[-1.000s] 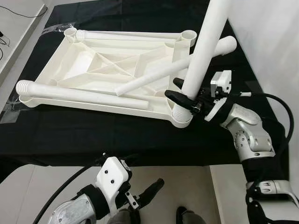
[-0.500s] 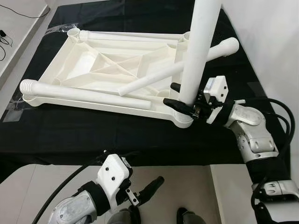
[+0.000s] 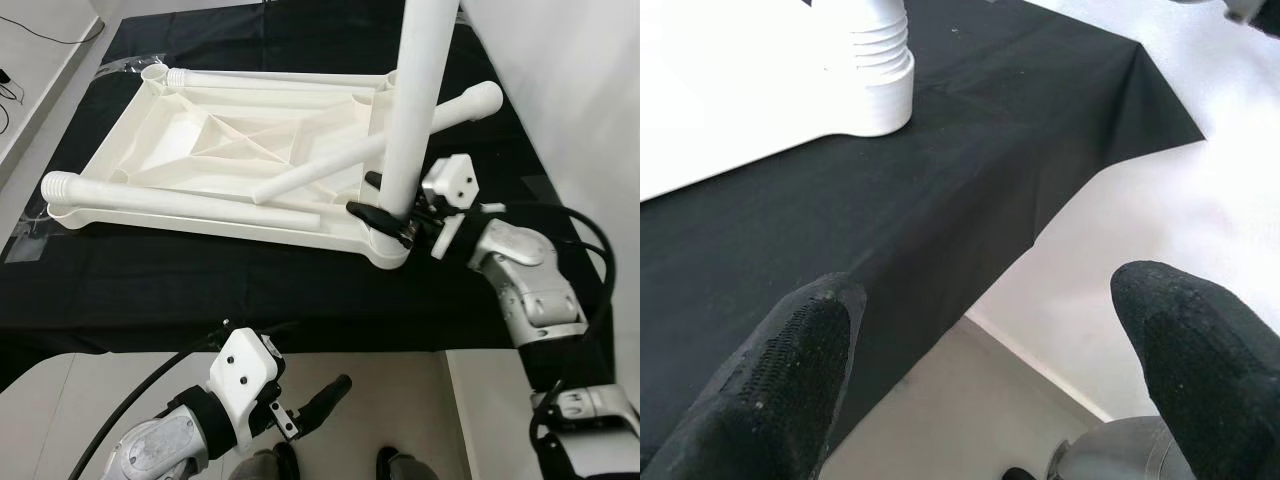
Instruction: Building children table
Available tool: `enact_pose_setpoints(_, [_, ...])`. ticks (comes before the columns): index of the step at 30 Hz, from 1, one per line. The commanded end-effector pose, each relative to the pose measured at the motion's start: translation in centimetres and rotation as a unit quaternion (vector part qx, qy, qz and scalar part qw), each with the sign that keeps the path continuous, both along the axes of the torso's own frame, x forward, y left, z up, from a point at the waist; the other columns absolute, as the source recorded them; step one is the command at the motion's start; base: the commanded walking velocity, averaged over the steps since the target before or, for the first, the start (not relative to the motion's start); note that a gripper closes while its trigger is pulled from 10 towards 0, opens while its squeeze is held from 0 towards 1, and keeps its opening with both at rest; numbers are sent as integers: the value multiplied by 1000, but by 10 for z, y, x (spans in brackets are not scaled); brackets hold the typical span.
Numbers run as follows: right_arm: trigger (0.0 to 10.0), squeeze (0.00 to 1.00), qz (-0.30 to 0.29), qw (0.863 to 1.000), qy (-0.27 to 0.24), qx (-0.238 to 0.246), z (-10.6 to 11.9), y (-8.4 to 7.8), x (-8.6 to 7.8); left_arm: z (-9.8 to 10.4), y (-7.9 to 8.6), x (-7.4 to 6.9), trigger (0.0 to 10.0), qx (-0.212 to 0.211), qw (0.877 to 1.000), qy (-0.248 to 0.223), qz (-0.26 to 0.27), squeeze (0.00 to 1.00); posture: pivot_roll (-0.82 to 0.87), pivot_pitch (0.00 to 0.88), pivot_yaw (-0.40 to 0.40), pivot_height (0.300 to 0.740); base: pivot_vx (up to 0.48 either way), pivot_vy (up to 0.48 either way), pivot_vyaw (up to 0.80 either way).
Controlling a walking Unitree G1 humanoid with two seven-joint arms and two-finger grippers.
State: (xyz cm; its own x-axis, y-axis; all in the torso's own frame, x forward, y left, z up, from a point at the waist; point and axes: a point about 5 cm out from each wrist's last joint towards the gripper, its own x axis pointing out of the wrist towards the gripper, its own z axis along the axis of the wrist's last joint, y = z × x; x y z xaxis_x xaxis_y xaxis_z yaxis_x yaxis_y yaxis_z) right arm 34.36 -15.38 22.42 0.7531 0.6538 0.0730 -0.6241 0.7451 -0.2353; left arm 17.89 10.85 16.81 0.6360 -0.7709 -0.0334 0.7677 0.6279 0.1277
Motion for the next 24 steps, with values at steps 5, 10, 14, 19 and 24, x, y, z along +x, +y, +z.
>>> enact_pose_setpoints(5, [10000,0,-147,980,130,-15,-59,-18,-10,-5,0,-1,10000,1,1000,11,2,0,52,307,55,740,0,0,0])
enact_pose_setpoints(10, [10000,0,-200,972,122,-5,-58,-19,-10,-6,0,0,10000,1,1000,11,2,0,50,300,53,740,0,0,0])
enact_pose_setpoints(14, [10000,0,-248,960,122,-34,-59,-20,-14,-6,0,0,10000,2,1000,10,3,0,49,298,49,740,0,0,0])
enact_pose_setpoints(19, [10000,0,-308,941,126,-56,-59,-15,-26,-6,0,1,10000,2,1000,9,5,0,46,298,49,740,0,0,0])
enact_pose_setpoints(24, [10000,0,-352,923,152,-47,-64,-9,-35,-6,1,1,10000,2,1000,8,5,0,44,296,47,740,0,0,0])
